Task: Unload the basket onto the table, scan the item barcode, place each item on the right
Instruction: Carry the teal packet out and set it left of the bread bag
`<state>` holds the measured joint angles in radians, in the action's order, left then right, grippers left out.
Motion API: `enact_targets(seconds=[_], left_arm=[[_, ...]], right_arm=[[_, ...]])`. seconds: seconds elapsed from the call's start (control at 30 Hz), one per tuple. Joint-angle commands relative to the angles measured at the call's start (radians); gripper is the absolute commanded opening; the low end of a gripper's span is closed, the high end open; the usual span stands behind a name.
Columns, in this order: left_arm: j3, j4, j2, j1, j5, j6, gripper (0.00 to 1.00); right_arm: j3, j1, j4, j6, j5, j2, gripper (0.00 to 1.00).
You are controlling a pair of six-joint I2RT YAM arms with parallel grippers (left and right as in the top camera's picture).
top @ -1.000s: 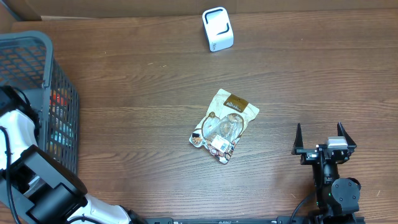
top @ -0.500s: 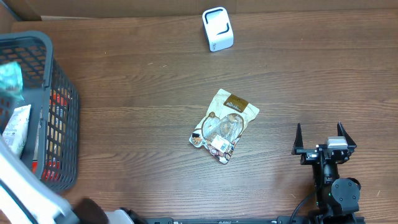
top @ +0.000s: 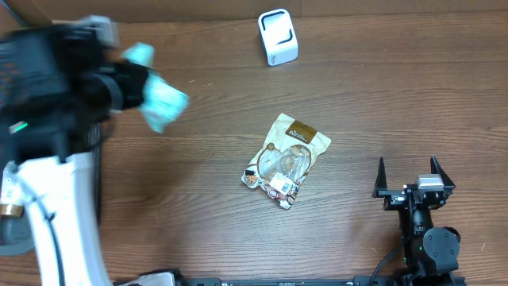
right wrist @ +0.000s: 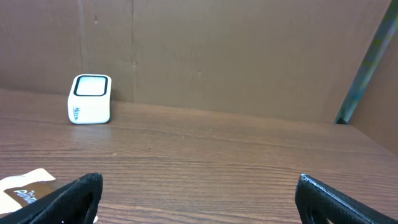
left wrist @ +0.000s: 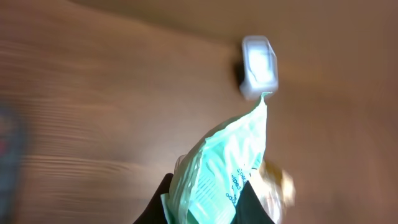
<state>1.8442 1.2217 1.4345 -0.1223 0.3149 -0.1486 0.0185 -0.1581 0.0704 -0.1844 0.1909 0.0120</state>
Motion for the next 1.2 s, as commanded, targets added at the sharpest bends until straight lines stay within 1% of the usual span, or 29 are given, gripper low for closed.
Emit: enact_targets(seconds=[0.0,0.1,0.17,0.27,0.33,0.5,0.57,0.63,0.67,0.73,0.77,0.83,0.87,0.9,0.97,1.07,1.17], left_arm=[[-0.095,0.006,0.039,0.158,0.014,0.122,0.04],[-0.179,-0.02,0.088,0.249,0.001,0.139,0.04],[-0.228,-0.04,0.125,0.29,-0.013,0.142,0.04],[-0.298,-0.064,0.187,0.336,-0.013,0.182,0.04],[-0.333,-0.076,0.23,0.351,-0.016,0.205,0.04],[-0.357,-0.089,0.338,0.353,-0.081,0.206,0.04],[-0.357,-0.09,0.375,0.352,-0.082,0.249,0.06],[-0.357,-0.087,0.408,0.353,-0.082,0.285,0.1],[-0.357,-0.085,0.425,0.353,-0.082,0.285,0.17],[-0.357,-0.077,0.451,0.354,-0.077,0.292,0.35],[-0.357,-0.072,0.465,0.355,-0.078,0.303,0.49],[-0.357,-0.072,0.469,0.355,-0.079,0.306,0.7],[-0.355,-0.078,0.468,0.355,-0.079,0.306,0.89],[-0.351,-0.079,0.467,0.354,-0.08,0.306,0.95],[-0.327,-0.071,0.467,0.353,-0.082,0.294,1.0],[-0.241,-0.023,0.461,0.348,-0.09,0.256,1.0],[-0.111,0.034,0.446,0.341,-0.095,0.235,1.0]], right_arm=[[-0.01,-0.003,-0.006,0.0,0.01,-0.009,1.0],[-0.01,-0.003,-0.006,0.0,0.01,-0.009,1.0],[-0.01,-0.003,-0.006,0.0,0.01,-0.009,1.0],[-0.01,-0.003,-0.006,0.0,0.01,-0.009,1.0],[-0.01,-0.003,-0.006,0.0,0.01,-0.009,1.0],[-0.01,-0.003,-0.006,0.0,0.01,-0.009,1.0],[-0.01,-0.003,-0.006,0.0,0.01,-0.009,1.0],[-0.01,-0.003,-0.006,0.0,0.01,-0.009,1.0],[-0.01,-0.003,-0.006,0.0,0.01,-0.009,1.0],[-0.01,-0.003,-0.006,0.0,0.01,-0.009,1.0],[-0.01,-0.003,-0.006,0.0,0.01,-0.009,1.0],[-0.01,-0.003,-0.006,0.0,0.01,-0.009,1.0],[-0.01,-0.003,-0.006,0.0,0.01,-0.009,1.0],[-0.01,-0.003,-0.006,0.0,0.01,-0.009,1.0],[-0.01,-0.003,-0.006,0.0,0.01,-0.009,1.0],[-0.01,-0.003,-0.006,0.0,0.01,-0.009,1.0],[-0.01,-0.003,-0.006,0.0,0.01,-0.009,1.0]])
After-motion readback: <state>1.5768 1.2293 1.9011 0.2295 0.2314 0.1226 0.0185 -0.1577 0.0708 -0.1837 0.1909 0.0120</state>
